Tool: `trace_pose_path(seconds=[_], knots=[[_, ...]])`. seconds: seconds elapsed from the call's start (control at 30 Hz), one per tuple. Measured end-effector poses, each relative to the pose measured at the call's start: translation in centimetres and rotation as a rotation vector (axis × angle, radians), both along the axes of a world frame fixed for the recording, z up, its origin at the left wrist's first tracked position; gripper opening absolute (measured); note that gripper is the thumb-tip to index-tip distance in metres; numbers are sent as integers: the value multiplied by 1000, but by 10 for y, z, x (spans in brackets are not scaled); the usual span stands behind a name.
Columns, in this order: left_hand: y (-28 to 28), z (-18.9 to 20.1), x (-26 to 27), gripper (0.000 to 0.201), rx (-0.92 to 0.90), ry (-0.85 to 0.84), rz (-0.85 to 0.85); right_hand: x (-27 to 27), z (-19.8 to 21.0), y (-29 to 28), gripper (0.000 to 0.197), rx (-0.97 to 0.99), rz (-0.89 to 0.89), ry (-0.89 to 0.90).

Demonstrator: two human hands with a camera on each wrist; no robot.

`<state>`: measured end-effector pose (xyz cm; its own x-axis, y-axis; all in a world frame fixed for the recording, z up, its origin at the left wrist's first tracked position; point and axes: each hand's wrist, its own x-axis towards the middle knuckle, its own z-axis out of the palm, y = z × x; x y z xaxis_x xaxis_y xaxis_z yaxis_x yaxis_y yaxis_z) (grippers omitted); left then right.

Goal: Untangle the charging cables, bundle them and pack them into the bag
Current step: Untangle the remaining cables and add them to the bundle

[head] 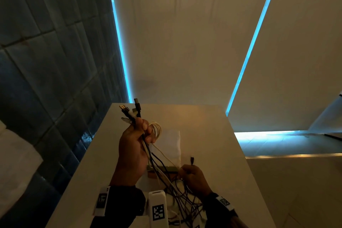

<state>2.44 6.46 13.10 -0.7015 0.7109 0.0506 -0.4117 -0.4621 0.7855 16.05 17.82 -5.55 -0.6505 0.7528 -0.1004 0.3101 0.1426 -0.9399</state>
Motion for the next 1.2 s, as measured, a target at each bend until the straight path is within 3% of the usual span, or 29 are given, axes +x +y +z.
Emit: trace_pose_path(seconds=[0.13, 0.23, 0.37, 0.5, 0.67, 0.8, 1.03, 1.2], knots=[[2, 1, -3, 34, -84, 54, 2, -7, 23, 4, 35, -8, -138, -25], [3, 0, -6, 35, -143, 58, 4, -14, 63, 1, 27, -108, -225, 155], [5, -2, -3, 35, -216, 42, 2, -23, 133, -18, 23, -138, -93, 460], [4, 0, 0, 32, -251, 0, -6, -26, 167, -37, 22, -39, 122, 583], [-4, 4, -4, 34, -126, -118, -128, -24, 163, -47, 21, -24, 261, 481], [-5, 6, -7, 37, 18, -221, -113, -19, 141, -42, 20, -89, 318, 384], [-4, 4, 1, 25, -1, -113, -91, -16, 105, -31, 23, -91, 268, 271], [-2, 2, 2, 34, -56, -62, -60, -10, 92, -22, 23, -63, 212, 204]])
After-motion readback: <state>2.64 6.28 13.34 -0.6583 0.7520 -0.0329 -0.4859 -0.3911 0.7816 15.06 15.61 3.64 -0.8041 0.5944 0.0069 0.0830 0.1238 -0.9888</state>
